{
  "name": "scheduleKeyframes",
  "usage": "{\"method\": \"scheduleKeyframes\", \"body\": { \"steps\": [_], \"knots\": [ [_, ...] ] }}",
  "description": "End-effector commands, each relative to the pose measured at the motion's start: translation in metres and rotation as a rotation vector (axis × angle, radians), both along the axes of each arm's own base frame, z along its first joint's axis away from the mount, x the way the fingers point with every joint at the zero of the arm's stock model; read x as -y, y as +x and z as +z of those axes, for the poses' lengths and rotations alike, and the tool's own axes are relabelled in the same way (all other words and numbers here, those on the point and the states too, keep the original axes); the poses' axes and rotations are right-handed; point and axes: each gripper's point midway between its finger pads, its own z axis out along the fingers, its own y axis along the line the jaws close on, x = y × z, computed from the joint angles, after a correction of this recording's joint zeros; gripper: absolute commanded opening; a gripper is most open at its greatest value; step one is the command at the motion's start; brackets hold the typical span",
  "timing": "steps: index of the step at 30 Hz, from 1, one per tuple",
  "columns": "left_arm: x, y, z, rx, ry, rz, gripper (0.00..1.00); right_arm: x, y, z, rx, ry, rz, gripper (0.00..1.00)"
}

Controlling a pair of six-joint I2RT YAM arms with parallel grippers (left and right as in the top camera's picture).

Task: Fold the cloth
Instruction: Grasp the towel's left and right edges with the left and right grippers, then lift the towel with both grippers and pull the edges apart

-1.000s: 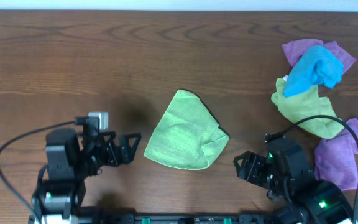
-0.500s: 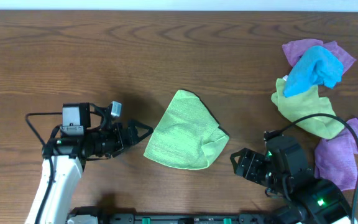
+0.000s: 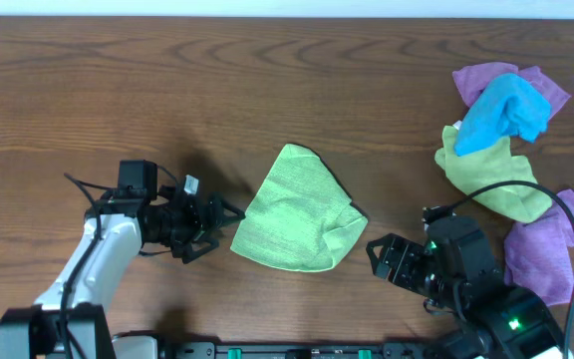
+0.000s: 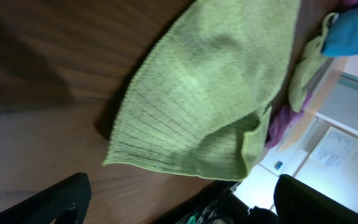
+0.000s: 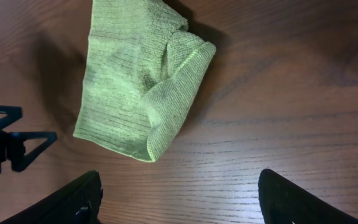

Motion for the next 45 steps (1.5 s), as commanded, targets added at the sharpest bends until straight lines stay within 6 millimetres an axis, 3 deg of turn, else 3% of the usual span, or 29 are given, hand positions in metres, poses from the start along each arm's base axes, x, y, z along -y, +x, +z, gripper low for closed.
{"method": "scheduleKeyframes", "body": {
  "steps": [1,7,14,16,21,24,26,30,35,45],
  "knots": [
    [-0.002,0.002,-0.008,-0.034,0.024,0.006,0.95,-0.001,-0.001,-0.002,-0.013,0.015,-0.003,0.81],
    [-0.004,-0.005,-0.03,-0.127,0.074,0.006,0.95,-0.004,0.003,-0.002,-0.013,0.019,0.0,0.81],
    [0.013,-0.007,-0.047,-0.185,0.075,-0.014,0.95,-0.006,0.008,-0.004,-0.014,0.019,0.0,0.81],
    [0.017,-0.006,-0.05,-0.19,0.075,-0.017,1.0,-0.007,0.008,-0.006,-0.024,0.015,-0.001,0.81],
    [0.028,-0.004,-0.059,-0.189,0.078,-0.043,0.58,-0.008,0.009,-0.012,-0.057,0.009,-0.003,0.81],
    [0.032,-0.005,-0.062,-0.19,0.078,-0.056,0.19,-0.013,0.013,-0.018,-0.085,0.011,0.007,0.81],
    [0.032,-0.005,-0.063,-0.19,0.078,-0.057,0.06,-0.016,0.017,-0.024,-0.109,0.006,0.01,0.82],
    [0.032,-0.006,-0.062,-0.19,0.077,-0.058,0.06,-0.03,0.024,-0.037,-0.164,0.027,0.042,0.84],
    [0.032,-0.006,-0.062,-0.191,0.074,-0.058,0.06,-0.059,0.043,-0.047,-0.123,0.069,0.22,0.86],
    [0.033,-0.007,-0.061,-0.195,0.067,-0.06,0.06,-0.065,0.039,-0.086,-0.236,0.012,0.279,0.83]
  ]
}}
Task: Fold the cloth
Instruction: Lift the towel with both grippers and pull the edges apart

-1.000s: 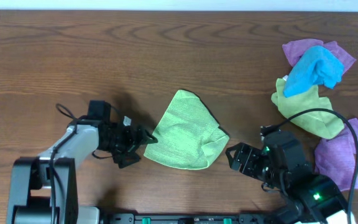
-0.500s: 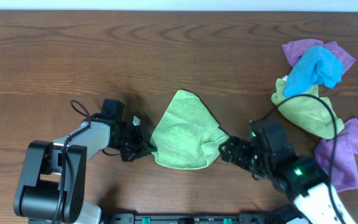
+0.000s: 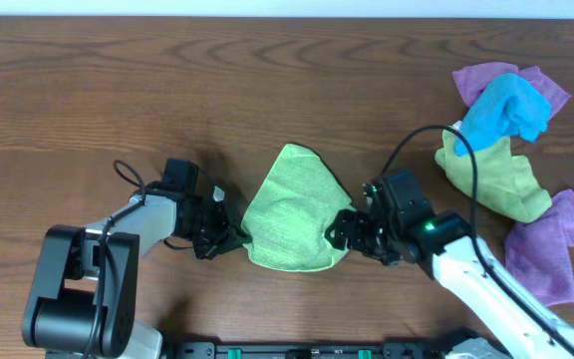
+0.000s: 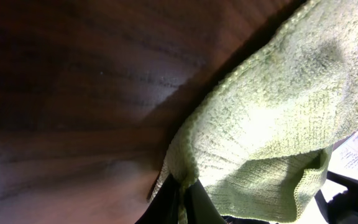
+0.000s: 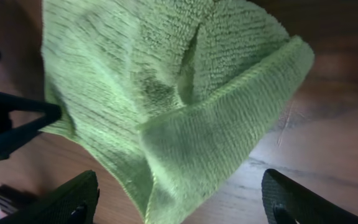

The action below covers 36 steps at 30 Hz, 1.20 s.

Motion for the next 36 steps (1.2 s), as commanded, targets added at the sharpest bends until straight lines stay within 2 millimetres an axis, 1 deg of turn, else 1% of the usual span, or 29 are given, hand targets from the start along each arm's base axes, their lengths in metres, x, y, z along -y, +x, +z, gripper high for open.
{"method": "scheduleKeyframes", "body": {
  "steps": [1,6,8,9,11,12,13,14,17,19,20,21,24,25,28,30,32,34,36],
  "knots": [
    [0.001,0.0,-0.001,-0.009,0.0,0.0,0.06,-0.008,-0.004,-0.005,-0.002,0.003,0.062,0.81],
    [0.001,0.0,-0.001,-0.009,0.0,0.0,0.06,-0.01,-0.007,-0.012,-0.024,-0.01,0.075,0.76],
    [0.001,0.0,-0.001,-0.009,0.0,0.0,0.06,-0.009,-0.007,-0.015,-0.032,-0.02,0.072,0.72],
    [0.001,0.0,-0.001,-0.009,0.0,0.0,0.06,-0.008,-0.007,-0.016,-0.035,-0.022,0.072,0.66],
    [0.001,0.0,-0.001,-0.009,0.0,0.0,0.06,-0.008,-0.008,-0.017,-0.037,-0.024,0.072,0.47],
    [0.001,0.0,-0.001,-0.009,0.0,0.0,0.06,-0.008,-0.007,-0.017,-0.036,-0.027,0.071,0.34],
    [0.001,0.0,-0.001,-0.009,0.0,0.0,0.06,-0.007,-0.007,-0.018,-0.033,-0.033,0.069,0.11],
    [0.001,0.0,-0.001,-0.008,0.0,0.0,0.06,-0.007,-0.007,-0.018,-0.032,-0.034,0.069,0.01],
    [0.002,0.0,0.001,-0.009,-0.01,0.0,0.06,-0.007,-0.004,-0.013,-0.007,-0.03,0.085,0.01],
    [0.009,0.004,0.01,0.012,-0.073,-0.003,0.06,-0.012,0.004,0.0,0.055,-0.011,0.106,0.01],
    [0.013,0.009,0.016,0.036,-0.111,-0.003,0.06,-0.015,0.012,0.009,0.105,0.002,0.119,0.01],
    [0.016,0.018,0.023,0.056,-0.132,0.011,0.06,-0.019,0.024,0.023,0.182,0.014,0.131,0.01],
    [0.022,0.046,0.043,0.137,-0.162,0.04,0.06,-0.024,0.055,0.048,0.334,0.018,0.11,0.01],
    [0.024,0.059,0.052,0.183,-0.172,0.049,0.06,-0.025,0.066,0.056,0.38,0.017,0.096,0.01],
    [0.029,0.106,0.086,0.339,-0.202,0.08,0.06,-0.025,0.101,0.082,0.547,0.027,0.039,0.01],
    [0.03,0.136,0.111,0.442,-0.205,0.11,0.06,-0.023,0.12,0.094,0.614,0.049,0.004,0.01],
    [0.029,0.166,0.139,0.549,-0.189,0.148,0.06,-0.017,0.139,0.103,0.655,0.056,-0.034,0.01],
    [0.025,0.19,0.163,0.628,-0.163,0.185,0.06,-0.011,0.158,0.111,0.678,0.054,-0.066,0.01],
    [0.022,0.209,0.19,0.71,-0.143,0.211,0.06,-0.006,0.18,0.125,0.718,0.038,-0.073,0.01]
  ]
}}
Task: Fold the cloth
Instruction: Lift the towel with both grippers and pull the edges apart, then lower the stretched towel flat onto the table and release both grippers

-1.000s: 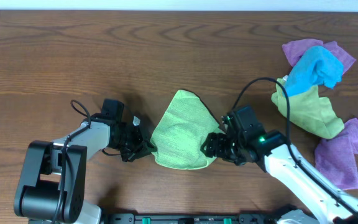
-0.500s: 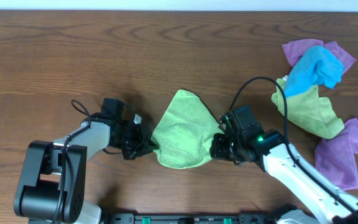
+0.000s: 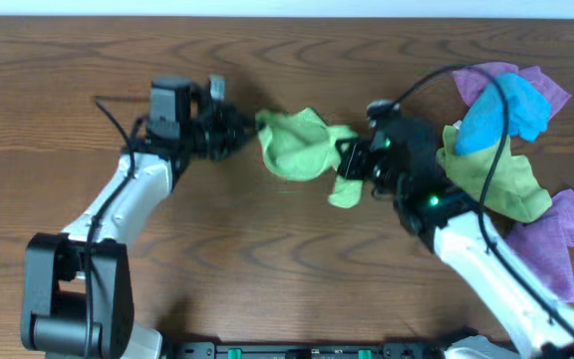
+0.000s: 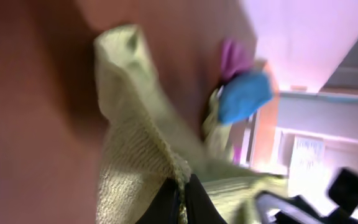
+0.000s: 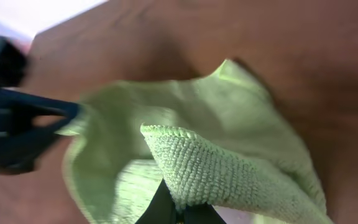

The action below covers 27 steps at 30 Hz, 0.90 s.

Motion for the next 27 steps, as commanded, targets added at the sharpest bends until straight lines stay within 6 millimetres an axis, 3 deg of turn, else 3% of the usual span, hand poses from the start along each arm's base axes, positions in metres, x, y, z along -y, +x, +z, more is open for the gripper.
{"method": "scheduleKeyframes", "body": {
  "steps": [1,6,9,12,17,23,27],
  "knots": [
    [-0.01,0.032,0.045,0.115,0.027,0.103,0.06,0.01,0.037,0.026,0.084,-0.034,-0.031,0.02],
    [-0.02,0.061,0.099,0.256,0.042,0.172,0.06,0.014,0.086,0.064,0.171,-0.043,-0.05,0.01],
    [-0.028,0.067,0.114,0.286,0.035,0.184,0.06,0.013,0.1,0.077,0.188,-0.059,-0.042,0.01],
    [-0.034,0.064,0.116,0.292,0.026,0.151,0.06,0.013,0.1,0.081,0.18,-0.101,-0.016,0.01],
    [-0.034,0.039,0.084,0.202,0.089,0.041,0.06,0.02,0.076,0.047,0.015,-0.159,0.003,0.01],
    [-0.046,-0.022,0.019,-0.07,0.266,-0.076,0.06,0.037,0.02,-0.006,-0.28,-0.267,0.047,0.01],
    [-0.054,-0.061,-0.012,-0.232,0.346,-0.124,0.06,0.048,-0.009,-0.036,-0.414,-0.316,0.05,0.01]
  ]
}}
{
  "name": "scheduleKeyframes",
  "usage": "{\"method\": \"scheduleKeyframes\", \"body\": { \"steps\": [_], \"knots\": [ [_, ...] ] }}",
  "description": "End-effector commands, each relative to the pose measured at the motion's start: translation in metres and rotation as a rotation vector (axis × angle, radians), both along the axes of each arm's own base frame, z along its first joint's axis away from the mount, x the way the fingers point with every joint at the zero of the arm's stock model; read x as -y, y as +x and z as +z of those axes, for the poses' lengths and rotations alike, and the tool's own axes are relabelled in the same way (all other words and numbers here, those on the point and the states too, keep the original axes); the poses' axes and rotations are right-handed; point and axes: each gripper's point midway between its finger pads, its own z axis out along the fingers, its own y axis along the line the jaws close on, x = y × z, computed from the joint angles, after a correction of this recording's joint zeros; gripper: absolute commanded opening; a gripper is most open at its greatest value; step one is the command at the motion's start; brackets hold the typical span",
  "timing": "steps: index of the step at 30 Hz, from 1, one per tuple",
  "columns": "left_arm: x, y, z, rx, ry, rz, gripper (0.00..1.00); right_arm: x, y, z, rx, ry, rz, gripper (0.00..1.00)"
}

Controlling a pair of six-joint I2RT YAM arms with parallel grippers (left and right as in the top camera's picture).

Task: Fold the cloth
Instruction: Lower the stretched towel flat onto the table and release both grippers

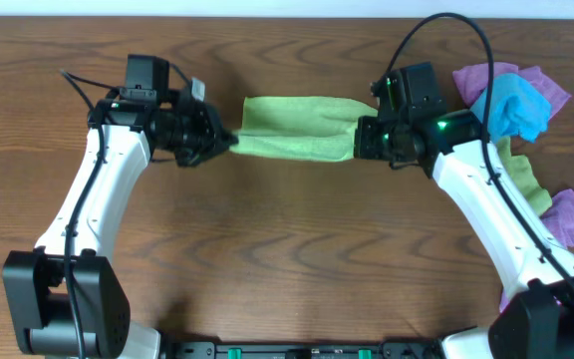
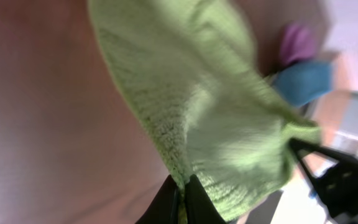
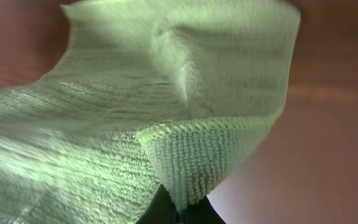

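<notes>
The green cloth (image 1: 297, 127) is stretched into a flat horizontal band between the two arms over the far middle of the table. My left gripper (image 1: 229, 140) is shut on its left end, and in the left wrist view the cloth (image 2: 210, 118) spreads away from the pinching gripper (image 2: 181, 194). My right gripper (image 1: 360, 140) is shut on the right end. The right wrist view has a folded corner of the cloth (image 3: 191, 155) caught at the gripper (image 3: 180, 211), with the rest fanning out above.
A heap of other cloths lies at the right: blue (image 1: 511, 105), purple (image 1: 541, 85), yellow-green (image 1: 521, 179) and another purple one (image 1: 566, 214). The wooden table (image 1: 267, 259) spreads bare toward the front. A black cable (image 1: 446, 20) arcs over the right arm.
The cloth, bunched and hanging between the grippers before, is now pulled out into a straight band. The left gripper sits a little lower and the right gripper further right.
At first the cloth lay crumpled in mid table with both grippers open beside it. Both then closed in on its lower corners, the left shut on one. Later it hung bunched between them further back. Now it is stretched taut.
</notes>
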Motion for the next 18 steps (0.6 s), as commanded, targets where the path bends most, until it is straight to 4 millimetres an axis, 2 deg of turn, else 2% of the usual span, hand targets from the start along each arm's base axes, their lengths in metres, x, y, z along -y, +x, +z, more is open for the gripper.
{"method": "scheduleKeyframes", "body": {
  "steps": [1,3,8,11,15,16,18],
  "knots": [
    [-0.005,-0.02,-0.015,-0.005,0.078,-0.078,0.06,0.012,-0.02,-0.025,-0.082,-0.049,0.0,0.02],
    [-0.003,-0.042,-0.035,-0.085,0.085,-0.1,0.06,0.017,-0.042,-0.05,-0.166,-0.068,-0.006,0.01],
    [-0.007,-0.075,-0.07,-0.194,0.116,-0.12,0.06,0.026,-0.075,-0.085,-0.277,-0.091,-0.031,0.01],
    [-0.011,-0.085,-0.08,-0.224,0.134,-0.126,0.06,0.03,-0.089,-0.096,-0.314,-0.101,-0.036,0.01],
    [-0.012,-0.085,-0.082,-0.219,0.144,-0.128,0.06,0.033,-0.099,-0.098,-0.337,-0.108,-0.038,0.02],
    [-0.012,-0.085,-0.082,-0.218,0.145,-0.127,0.06,0.033,-0.099,-0.096,-0.336,-0.109,-0.038,0.06],
    [-0.013,-0.085,-0.082,-0.218,0.148,-0.127,0.06,0.033,-0.101,-0.092,-0.328,-0.106,-0.038,0.26]
  ]
}}
